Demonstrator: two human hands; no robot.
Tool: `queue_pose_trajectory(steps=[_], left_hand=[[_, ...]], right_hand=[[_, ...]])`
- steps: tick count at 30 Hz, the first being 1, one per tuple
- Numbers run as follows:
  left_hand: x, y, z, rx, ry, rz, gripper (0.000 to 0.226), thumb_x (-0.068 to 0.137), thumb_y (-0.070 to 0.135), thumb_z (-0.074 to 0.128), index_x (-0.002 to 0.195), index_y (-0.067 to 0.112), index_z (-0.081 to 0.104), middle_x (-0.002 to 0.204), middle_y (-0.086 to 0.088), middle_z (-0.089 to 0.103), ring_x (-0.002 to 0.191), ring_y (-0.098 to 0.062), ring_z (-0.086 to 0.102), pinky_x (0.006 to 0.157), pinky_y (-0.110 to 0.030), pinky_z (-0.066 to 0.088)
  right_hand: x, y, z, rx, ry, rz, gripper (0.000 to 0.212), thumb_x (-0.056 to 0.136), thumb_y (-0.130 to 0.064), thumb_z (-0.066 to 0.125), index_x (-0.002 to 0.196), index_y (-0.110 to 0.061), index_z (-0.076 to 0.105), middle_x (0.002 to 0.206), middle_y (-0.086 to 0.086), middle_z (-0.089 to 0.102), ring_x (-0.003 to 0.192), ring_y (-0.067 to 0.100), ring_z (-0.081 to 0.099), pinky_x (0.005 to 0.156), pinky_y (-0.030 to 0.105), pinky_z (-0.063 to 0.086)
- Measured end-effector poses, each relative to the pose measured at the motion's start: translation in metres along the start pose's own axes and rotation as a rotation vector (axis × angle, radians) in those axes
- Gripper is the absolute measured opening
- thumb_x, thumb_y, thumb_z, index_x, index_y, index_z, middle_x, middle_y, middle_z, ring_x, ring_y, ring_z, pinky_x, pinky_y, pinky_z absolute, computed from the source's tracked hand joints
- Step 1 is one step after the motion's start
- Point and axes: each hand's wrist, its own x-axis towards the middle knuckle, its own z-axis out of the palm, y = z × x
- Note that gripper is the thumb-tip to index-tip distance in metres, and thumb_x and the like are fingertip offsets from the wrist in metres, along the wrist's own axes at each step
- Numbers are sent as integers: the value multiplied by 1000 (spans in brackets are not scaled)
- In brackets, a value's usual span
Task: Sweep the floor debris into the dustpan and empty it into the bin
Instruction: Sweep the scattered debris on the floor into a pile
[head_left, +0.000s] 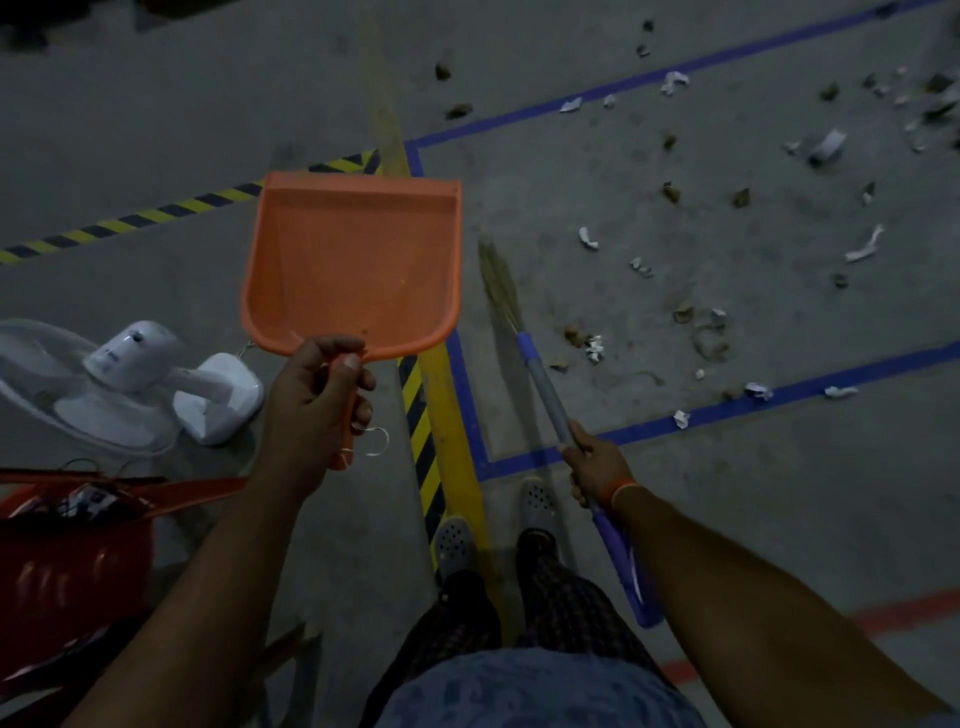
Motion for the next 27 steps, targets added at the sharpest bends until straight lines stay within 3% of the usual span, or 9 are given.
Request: queue_pose_trajectory(steps=[2,6,10,12,15,17,20,23,27], left_hand=[[0,-1,-4,3,10,-10,12,107,11,52,114,13,61,79,-3,64,52,-17,53,46,-24,45],[-1,-1,-12,14,32,-23,12,107,11,52,113,14,61,79,-4,63,52,-17,53,45,-24,44],[-1,-1,-16,29,33,-21,12,107,12,52,114,13,61,79,-3,64,52,-15,54,46,-24,45],[1,-1,-17,29,29,-22,12,106,12,52,114,13,61,79,-4,64,52,-16,54,46,-24,45],[5,0,-15,35,17,-28,12,106,12,52,113,13,62,80,-4,64,53,-17,54,47,-25,46],[8,2,-11,32,7,-23,12,106,12,52,112,14,62,80,-4,64,53,-16,54,46,-25,46],[15,8,-5,20,0,-20,13,106,11,51,115,12,61,79,-3,64,52,-16,54,45,-24,45],[22,14,-4,18,6,-12,13,106,12,52,115,13,61,81,-4,63,52,-17,53,44,-24,43],[32,22,-13,17,45,-1,13,106,12,53,115,13,62,84,-7,63,54,-17,54,44,-25,44]], right_hand=[[0,-2,8,-55,-64,9,47,94,-24,59,136,-37,45,59,0,58,46,20,52,47,28,44],[3,17,12,-211,-135,73,49,90,-26,57,139,-26,51,63,-3,55,54,21,55,54,36,48],[4,38,-7,-211,-63,155,40,89,-20,56,128,-20,59,64,11,59,58,29,58,56,36,48],[14,43,-19,-200,-31,170,36,89,-21,54,125,-19,60,69,17,60,60,32,59,57,43,51],[34,35,-36,-182,7,185,43,90,-30,51,130,-18,57,84,10,59,64,23,56,64,39,52],[39,28,-40,-168,29,163,48,90,-38,50,132,-16,57,83,0,57,61,10,50,65,32,48],[40,29,-34,-57,79,102,53,85,-46,50,136,-31,54,66,-6,56,60,20,56,66,42,51],[27,16,-16,-9,64,40,41,91,-42,49,131,-50,50,73,1,62,64,23,57,62,39,50],[21,-20,10,-37,-10,-65,41,96,-36,49,136,-45,48,68,-4,61,55,20,55,56,34,48]])
